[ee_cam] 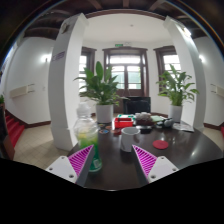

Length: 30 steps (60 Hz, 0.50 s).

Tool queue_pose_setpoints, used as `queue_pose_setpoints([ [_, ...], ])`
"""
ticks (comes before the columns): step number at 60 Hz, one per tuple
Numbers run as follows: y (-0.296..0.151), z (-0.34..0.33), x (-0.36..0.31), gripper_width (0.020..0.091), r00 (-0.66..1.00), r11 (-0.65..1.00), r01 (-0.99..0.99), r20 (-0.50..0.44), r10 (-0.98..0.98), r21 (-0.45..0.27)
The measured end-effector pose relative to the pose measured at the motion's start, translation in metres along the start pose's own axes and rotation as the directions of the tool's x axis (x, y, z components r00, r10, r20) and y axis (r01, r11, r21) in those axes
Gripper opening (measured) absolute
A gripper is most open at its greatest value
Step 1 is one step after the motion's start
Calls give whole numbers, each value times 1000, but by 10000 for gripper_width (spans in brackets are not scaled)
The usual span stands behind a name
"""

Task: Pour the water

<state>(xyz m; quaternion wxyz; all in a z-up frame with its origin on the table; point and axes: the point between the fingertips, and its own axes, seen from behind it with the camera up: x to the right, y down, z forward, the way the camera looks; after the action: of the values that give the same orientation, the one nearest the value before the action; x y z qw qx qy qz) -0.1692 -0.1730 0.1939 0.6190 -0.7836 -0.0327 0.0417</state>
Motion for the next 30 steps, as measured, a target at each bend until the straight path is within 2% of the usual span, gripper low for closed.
queue_pose_setpoints([
  [6, 6, 1, -29, 750, 997, 999, 30, 72, -28, -20],
  [14, 9, 20, -47, 752, 993, 999, 48, 109, -45, -19],
  [27, 0, 73, -39, 749, 996, 999, 12, 82, -16, 50],
  [30, 6, 87, -40, 746, 997, 999, 1, 81, -4, 45],
])
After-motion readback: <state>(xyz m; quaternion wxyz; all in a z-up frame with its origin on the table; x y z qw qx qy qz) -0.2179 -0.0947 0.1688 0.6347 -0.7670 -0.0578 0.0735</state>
